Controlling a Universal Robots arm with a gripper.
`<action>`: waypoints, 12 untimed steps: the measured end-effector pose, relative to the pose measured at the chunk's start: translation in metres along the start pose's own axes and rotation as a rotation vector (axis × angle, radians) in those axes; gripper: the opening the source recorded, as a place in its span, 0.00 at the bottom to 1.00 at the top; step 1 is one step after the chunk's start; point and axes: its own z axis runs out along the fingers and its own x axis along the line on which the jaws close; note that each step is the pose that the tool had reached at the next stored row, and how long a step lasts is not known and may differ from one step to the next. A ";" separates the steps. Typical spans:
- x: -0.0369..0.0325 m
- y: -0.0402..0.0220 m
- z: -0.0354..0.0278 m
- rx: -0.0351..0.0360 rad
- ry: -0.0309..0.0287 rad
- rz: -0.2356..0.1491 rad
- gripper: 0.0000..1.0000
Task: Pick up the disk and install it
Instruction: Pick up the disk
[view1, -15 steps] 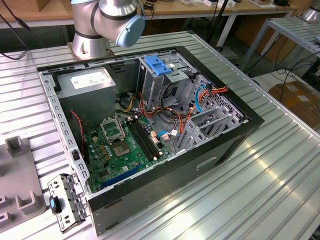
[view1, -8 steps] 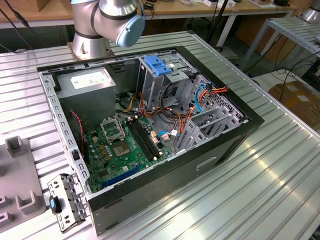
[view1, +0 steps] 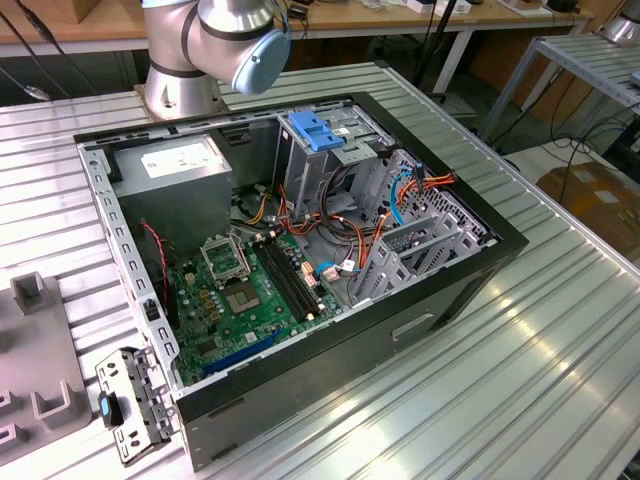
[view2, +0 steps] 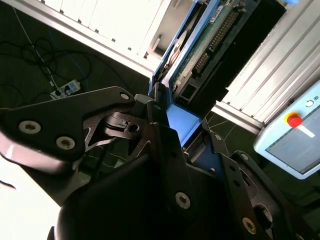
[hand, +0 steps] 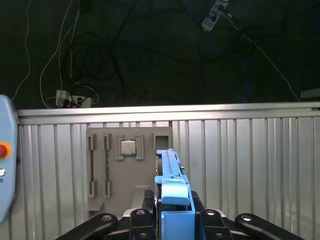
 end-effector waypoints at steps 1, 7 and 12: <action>0.0000 0.0000 -0.0048 0.0001 -0.0001 0.000 0.37; -0.0003 -0.0001 -0.0206 -0.0001 -0.0008 0.000 0.37; -0.0007 -0.0127 -0.0205 -0.0001 -0.0007 0.000 0.37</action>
